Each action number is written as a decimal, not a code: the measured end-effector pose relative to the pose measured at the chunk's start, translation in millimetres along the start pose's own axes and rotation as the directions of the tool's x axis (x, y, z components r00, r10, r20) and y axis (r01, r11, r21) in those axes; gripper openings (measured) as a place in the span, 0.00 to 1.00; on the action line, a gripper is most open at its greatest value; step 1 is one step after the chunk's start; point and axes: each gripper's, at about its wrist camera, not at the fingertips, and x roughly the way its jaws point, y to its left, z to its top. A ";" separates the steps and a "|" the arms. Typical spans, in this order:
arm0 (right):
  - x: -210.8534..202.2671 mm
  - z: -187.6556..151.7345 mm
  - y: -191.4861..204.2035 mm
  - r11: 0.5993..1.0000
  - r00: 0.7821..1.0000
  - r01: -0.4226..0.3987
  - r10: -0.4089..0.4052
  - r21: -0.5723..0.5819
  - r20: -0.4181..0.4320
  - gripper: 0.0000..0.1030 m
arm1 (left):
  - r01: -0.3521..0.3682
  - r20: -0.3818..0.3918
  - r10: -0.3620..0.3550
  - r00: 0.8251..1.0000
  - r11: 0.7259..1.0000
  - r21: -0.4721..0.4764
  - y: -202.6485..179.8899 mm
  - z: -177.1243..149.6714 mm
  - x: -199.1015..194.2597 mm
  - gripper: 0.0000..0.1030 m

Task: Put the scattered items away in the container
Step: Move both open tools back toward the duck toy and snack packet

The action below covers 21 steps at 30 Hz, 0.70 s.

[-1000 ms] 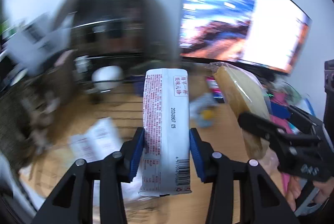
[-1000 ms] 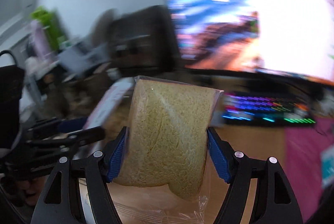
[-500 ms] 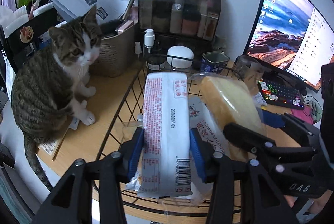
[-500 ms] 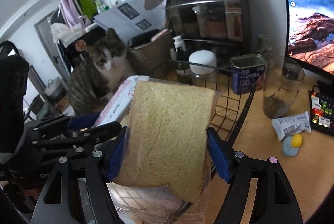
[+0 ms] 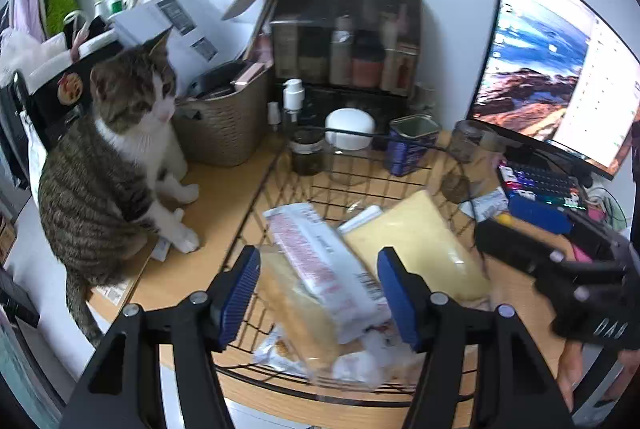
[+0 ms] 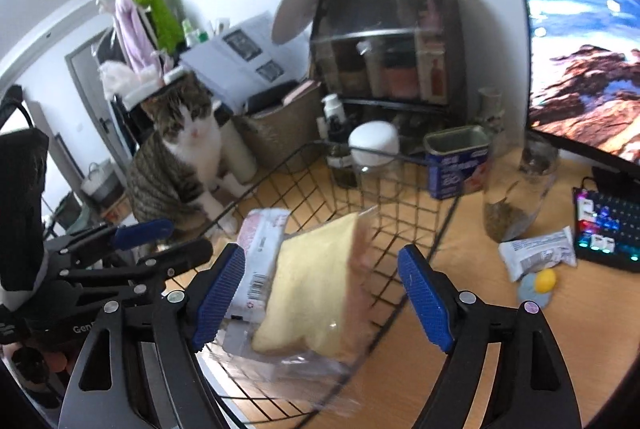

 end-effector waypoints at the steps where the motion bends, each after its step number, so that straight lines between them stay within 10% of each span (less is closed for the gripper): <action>1: -7.0 0.9 -5.5 1.000 1.000 0.002 -0.002 0.007 0.011 0.78 | 0.005 0.003 -0.005 1.000 1.000 0.014 -7.2 0.6 -1.5 0.66; 12: -109.7 -11.8 -122.1 0.971 0.969 0.199 -0.215 0.130 0.125 0.79 | 0.147 -0.032 -0.143 0.989 0.964 0.220 -134.2 2.6 8.4 0.66; 21: -127.9 -40.9 -200.7 0.938 0.941 0.335 -0.339 0.088 0.025 0.79 | 0.233 -0.145 -0.197 0.970 0.924 0.304 -233.7 -2.9 70.7 0.66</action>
